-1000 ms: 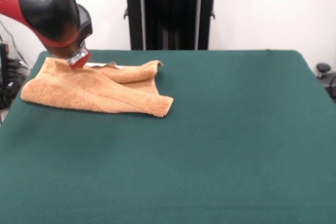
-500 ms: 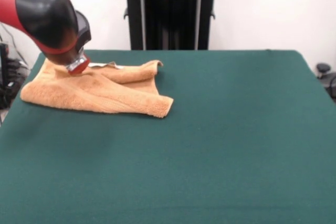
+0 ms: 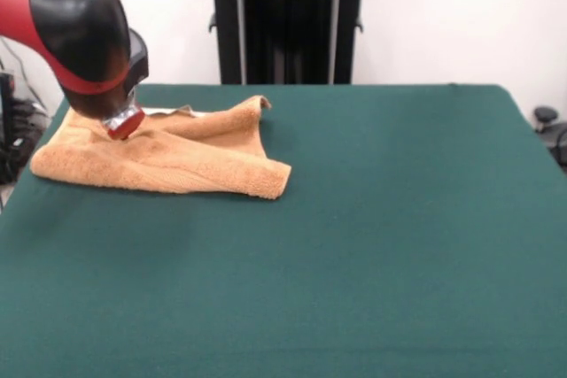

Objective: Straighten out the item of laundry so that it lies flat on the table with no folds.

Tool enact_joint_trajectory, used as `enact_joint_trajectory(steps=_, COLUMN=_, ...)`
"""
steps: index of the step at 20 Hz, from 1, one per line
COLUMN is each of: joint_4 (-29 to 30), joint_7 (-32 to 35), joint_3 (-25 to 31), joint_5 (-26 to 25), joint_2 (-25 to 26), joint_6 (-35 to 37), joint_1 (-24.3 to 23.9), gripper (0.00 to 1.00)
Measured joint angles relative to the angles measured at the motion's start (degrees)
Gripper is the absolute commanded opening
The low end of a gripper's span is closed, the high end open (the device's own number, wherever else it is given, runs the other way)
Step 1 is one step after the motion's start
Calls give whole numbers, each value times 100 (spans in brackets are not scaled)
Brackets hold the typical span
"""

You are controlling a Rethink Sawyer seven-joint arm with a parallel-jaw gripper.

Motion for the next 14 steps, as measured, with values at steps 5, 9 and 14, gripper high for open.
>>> enact_joint_trajectory(steps=5, joint_4=13, joint_7=0, joint_3=41, joint_5=-99, joint_2=-52, joint_6=-34, joint_1=-12, gripper=100)
enact_joint_trajectory(steps=9, joint_4=47, joint_7=0, joint_3=74, joint_5=-195, joint_2=-89, joint_6=-169, joint_1=-17, gripper=100)
enact_joint_trajectory(steps=14, joint_4=272, joint_7=0, joint_3=153, joint_5=-279, joint_2=-246, joint_6=-650, joint_1=-119, gripper=100)
